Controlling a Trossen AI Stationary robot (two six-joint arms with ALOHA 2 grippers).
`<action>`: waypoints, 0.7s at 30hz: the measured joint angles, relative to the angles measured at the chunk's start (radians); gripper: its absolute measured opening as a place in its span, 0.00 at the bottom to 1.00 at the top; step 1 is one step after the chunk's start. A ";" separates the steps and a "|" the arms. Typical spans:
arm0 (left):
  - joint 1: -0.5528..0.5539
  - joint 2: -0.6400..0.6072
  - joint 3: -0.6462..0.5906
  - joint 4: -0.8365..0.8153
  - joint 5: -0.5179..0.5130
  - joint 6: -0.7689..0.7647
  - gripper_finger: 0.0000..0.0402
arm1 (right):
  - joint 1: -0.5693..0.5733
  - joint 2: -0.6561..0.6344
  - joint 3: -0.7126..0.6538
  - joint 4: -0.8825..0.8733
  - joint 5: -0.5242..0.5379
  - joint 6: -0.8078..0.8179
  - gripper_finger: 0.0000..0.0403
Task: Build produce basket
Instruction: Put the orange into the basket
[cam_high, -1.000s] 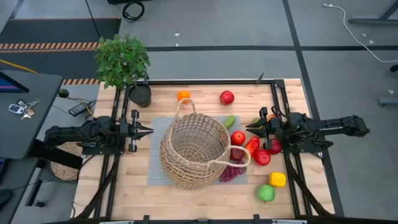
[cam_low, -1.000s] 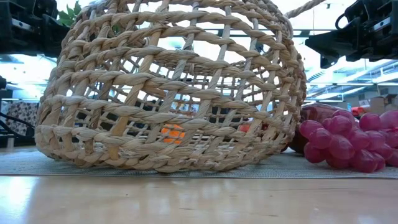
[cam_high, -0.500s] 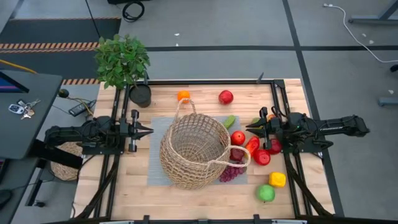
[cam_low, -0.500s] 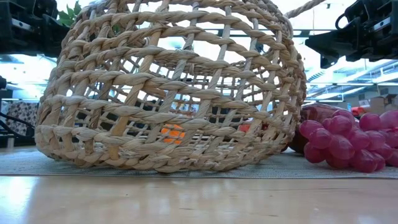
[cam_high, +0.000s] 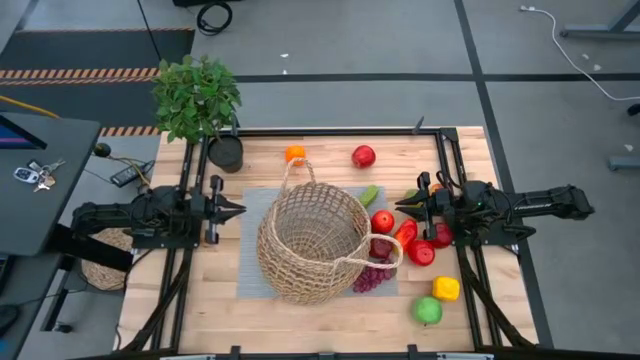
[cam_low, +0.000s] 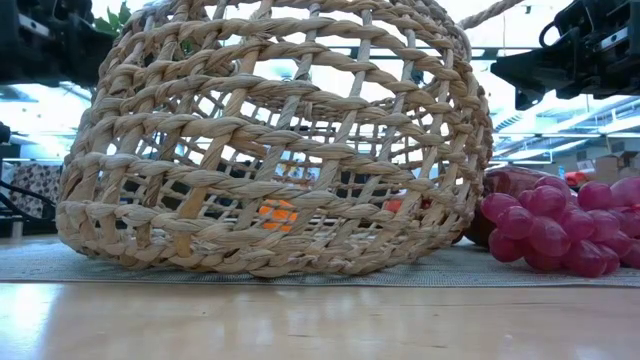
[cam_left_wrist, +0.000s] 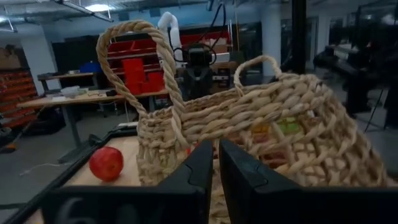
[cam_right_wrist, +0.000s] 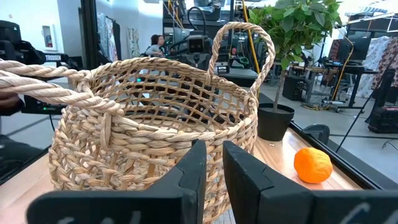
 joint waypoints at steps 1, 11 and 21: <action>0.000 0.000 0.000 0.000 0.000 -0.013 0.09 | 0.000 0.000 0.000 0.000 0.000 0.000 0.15; 0.000 0.002 0.000 0.188 -0.461 -0.022 0.05 | 0.000 0.000 0.000 0.000 0.000 0.000 0.15; 0.101 0.252 0.000 0.417 -0.694 -0.193 0.03 | 0.000 0.000 0.000 0.000 0.000 0.000 0.15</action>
